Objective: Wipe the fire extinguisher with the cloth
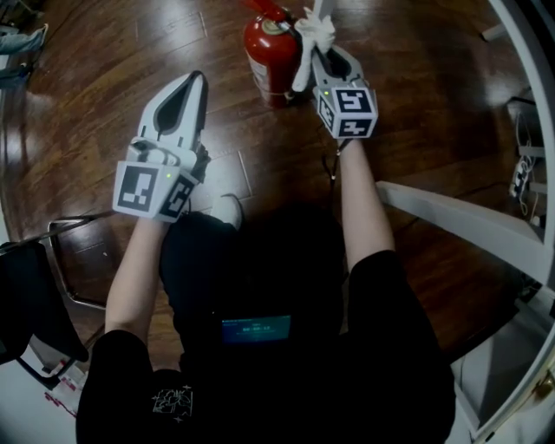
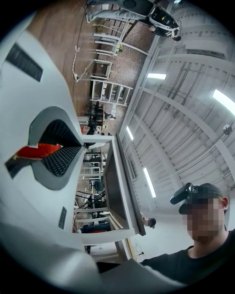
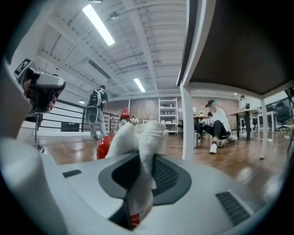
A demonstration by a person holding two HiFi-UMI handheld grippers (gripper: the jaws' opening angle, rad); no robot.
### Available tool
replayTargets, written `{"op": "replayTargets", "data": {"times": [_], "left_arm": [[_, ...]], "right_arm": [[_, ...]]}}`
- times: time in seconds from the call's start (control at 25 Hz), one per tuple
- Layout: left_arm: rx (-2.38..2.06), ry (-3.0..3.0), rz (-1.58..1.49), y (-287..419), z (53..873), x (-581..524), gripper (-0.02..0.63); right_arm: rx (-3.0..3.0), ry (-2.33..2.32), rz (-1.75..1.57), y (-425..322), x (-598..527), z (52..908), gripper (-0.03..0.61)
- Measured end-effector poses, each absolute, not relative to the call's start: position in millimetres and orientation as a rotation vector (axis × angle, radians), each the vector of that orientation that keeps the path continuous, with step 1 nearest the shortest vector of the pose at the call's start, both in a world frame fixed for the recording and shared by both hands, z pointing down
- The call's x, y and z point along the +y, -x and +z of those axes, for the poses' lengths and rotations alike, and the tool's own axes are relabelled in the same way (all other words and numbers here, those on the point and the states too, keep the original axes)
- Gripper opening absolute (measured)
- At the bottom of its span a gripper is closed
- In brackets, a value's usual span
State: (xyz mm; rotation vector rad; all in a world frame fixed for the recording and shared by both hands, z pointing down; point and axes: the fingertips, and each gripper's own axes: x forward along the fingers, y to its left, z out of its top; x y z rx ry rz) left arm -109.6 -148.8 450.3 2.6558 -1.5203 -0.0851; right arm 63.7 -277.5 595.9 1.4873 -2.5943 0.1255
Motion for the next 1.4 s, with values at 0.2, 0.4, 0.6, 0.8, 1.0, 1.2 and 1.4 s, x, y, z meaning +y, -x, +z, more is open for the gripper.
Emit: {"op": "replayTargets", "data": {"times": [0.2, 0.4, 0.6, 0.8, 1.0, 1.2, 1.4], "left_arm": [[-1.516, -2.664, -0.084, 111.6, 450.7, -148.3, 0.002], [-1.505, -2.664, -0.076, 111.0, 453.8, -147.7, 0.002], [-1.489, -2.669, -0.078, 108.4, 454.1, -146.7, 0.002], [-1.499, -2.665, -0.086, 111.8, 453.5, -145.5, 0.002], [-1.488, -2.671, -0.081, 109.1, 454.5, -144.9, 0.002], [-1.484, -2.667, -0.081, 108.7, 456.6, -145.3, 0.002], [-1.469, -2.676, -0.068, 103.2, 458.6, -146.9, 0.002]], "right_arm": [[-2.491, -1.477, 0.242, -65.5, -279.8, 657.6, 0.084], [-2.370, -1.406, 0.452, -64.7, -270.9, 730.8, 0.084], [-2.296, -1.303, 0.535, -61.2, -259.7, 776.2, 0.084], [-2.279, -1.269, 0.561, -61.5, -248.0, 788.1, 0.086], [-2.318, -1.298, 0.519, -74.4, -248.2, 768.7, 0.087], [-2.498, -1.428, 0.467, -101.9, -271.2, 695.0, 0.087], [-2.737, -1.472, 0.271, -117.1, -279.9, 578.1, 0.089]]}}
